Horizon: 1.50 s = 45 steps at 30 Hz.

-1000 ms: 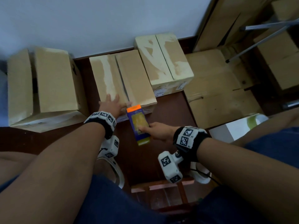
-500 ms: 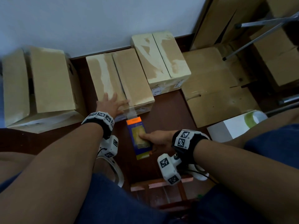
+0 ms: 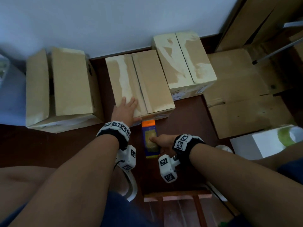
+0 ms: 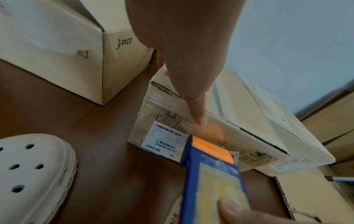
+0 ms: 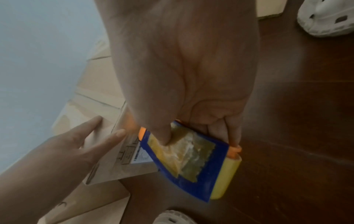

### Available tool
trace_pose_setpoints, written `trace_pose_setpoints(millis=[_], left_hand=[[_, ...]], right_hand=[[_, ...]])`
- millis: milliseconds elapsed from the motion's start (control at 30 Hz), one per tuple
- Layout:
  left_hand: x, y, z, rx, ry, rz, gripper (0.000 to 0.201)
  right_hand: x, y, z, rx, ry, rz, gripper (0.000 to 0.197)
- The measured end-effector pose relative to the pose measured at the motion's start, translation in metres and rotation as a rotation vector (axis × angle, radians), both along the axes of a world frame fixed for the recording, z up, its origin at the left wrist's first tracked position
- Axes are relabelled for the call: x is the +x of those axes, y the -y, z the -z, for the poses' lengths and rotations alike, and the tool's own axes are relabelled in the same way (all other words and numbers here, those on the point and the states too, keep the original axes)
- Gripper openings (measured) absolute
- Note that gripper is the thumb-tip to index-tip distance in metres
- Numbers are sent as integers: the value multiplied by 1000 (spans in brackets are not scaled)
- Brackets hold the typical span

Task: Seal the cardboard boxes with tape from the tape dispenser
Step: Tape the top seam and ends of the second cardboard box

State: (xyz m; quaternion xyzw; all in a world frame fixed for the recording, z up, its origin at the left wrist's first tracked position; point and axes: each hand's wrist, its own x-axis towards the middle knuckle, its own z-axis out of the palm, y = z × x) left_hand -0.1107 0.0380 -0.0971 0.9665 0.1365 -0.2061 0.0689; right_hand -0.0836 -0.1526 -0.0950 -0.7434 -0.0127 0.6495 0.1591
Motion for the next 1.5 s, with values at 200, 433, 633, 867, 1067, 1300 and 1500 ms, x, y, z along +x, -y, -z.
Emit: trace_pose_setpoints(millis=[200,433,633,867,1067,1300,1500], left_hand=[[1,-4,1,-11,-7,8,84],[1,-4,-1,-23,-36,7,83],[1,-4,-4,-35,-47,7,82],[1,0,-11,-76,-99,-14,81],[-10,11,-20,-94,-182,50,82],[-15,17,-48,-148,-182,-44,57],[7,-19,-55,-305,65,-346,43]], right_hand=[[10,-6,44,0,3,-171,74],[18,-21,40,-52,48,-139,64],[30,-19,37,-56,119,-166,46],[48,-2,20,-69,176,-153,18],[73,16,-10,-135,545,-344,30],[111,22,-28,-89,814,213,42],[136,-18,-54,18,938,43,31]])
